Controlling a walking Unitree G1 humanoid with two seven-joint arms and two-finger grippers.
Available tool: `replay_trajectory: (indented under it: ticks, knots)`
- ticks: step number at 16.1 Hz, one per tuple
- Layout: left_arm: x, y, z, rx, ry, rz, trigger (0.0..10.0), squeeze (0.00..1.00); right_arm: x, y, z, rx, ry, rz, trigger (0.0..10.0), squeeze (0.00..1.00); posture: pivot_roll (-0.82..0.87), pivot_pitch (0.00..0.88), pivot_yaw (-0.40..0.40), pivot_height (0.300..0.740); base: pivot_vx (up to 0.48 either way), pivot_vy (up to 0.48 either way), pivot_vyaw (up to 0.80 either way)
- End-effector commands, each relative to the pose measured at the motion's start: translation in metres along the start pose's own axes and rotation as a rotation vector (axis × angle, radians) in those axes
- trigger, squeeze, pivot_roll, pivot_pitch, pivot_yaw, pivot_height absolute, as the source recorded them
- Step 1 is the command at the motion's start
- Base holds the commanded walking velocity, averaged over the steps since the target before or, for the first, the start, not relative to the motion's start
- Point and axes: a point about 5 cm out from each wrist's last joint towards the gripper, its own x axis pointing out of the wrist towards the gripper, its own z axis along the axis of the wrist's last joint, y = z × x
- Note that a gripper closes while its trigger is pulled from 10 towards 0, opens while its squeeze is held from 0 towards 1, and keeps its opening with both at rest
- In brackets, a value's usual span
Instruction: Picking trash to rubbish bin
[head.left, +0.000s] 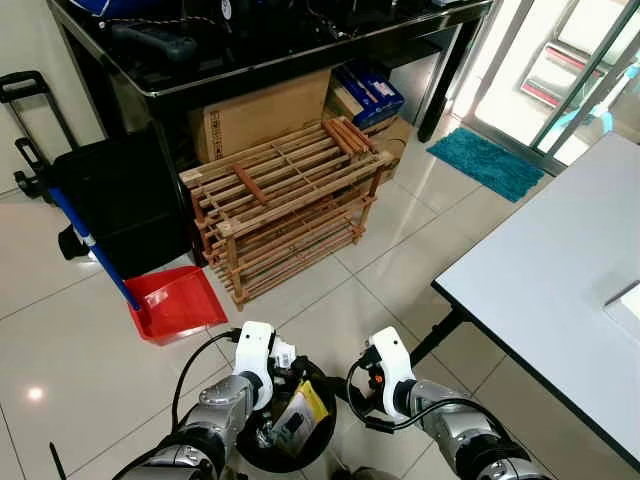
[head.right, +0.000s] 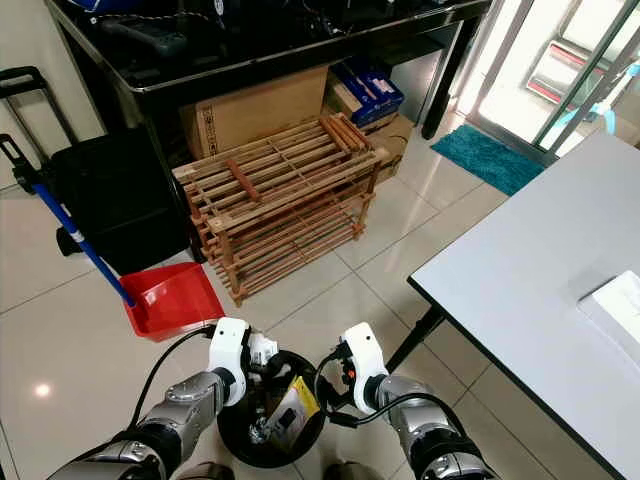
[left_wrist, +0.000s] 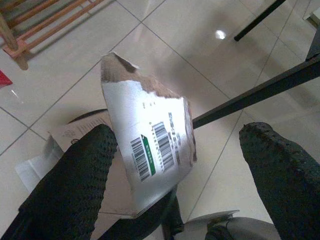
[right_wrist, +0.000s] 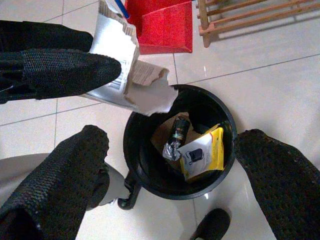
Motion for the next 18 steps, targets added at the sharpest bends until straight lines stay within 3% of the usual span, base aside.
replay_trajectory:
  ticks: [1,5,6,7,8,9,12,17,18]
  knots:
    - [-0.001,-0.002,-0.007,-0.002,0.025,0.001,10.0,1.00,-0.002,-0.002,-0.002,0.010,0.004,-0.004,10.0,0.00,-0.03,0.114,-0.101,0.740,0.000,0.000,0.00]
    - [-0.001,-0.002,-0.007,-0.001,0.025,0.001,10.0,1.00,-0.002,-0.002,-0.002,0.010,0.004,-0.004,10.0,0.00,-0.03,0.112,-0.100,0.740,0.000,0.000,0.00]
    - [-0.005,-0.006,-0.040,0.164,0.326,-0.027,10.0,1.00,-0.001,0.000,-0.001,0.007,0.001,0.003,10.0,0.00,-0.02,0.114,-0.095,0.740,0.000,0.000,0.00]
    - [-0.005,-0.006,-0.040,0.164,0.326,-0.027,10.0,1.00,-0.001,0.000,-0.001,0.007,0.001,0.003,10.0,0.00,-0.02,0.114,-0.095,0.740,0.000,0.000,0.00]
    - [-0.006,-0.006,-0.044,0.220,0.365,-0.028,10.0,1.00,-0.001,0.000,-0.001,0.007,0.000,0.003,10.0,0.00,-0.02,0.113,-0.095,0.740,0.000,0.000,0.00]
    - [-0.005,-0.008,-0.040,0.232,0.350,-0.037,10.0,0.00,-0.001,0.000,-0.001,0.006,0.001,0.004,10.0,0.00,-0.02,0.112,-0.094,0.740,0.000,0.000,0.00]
    - [-0.004,-0.006,-0.036,0.219,0.322,-0.004,10.0,0.00,0.000,0.000,-0.001,0.004,0.000,0.001,10.0,0.00,-0.02,0.112,-0.093,0.740,0.000,0.000,0.00]
    - [-0.011,0.022,-0.031,0.247,0.285,0.185,10.0,0.00,-0.004,-0.012,0.004,0.004,-0.035,-0.145,10.0,0.00,-0.02,0.108,-0.089,0.740,0.000,0.000,0.00]
    - [-0.015,0.032,-0.031,0.297,0.274,0.244,10.0,0.00,-0.007,-0.020,0.005,-0.001,-0.041,-0.227,10.0,0.00,-0.01,0.109,-0.088,0.740,0.000,0.000,0.00]
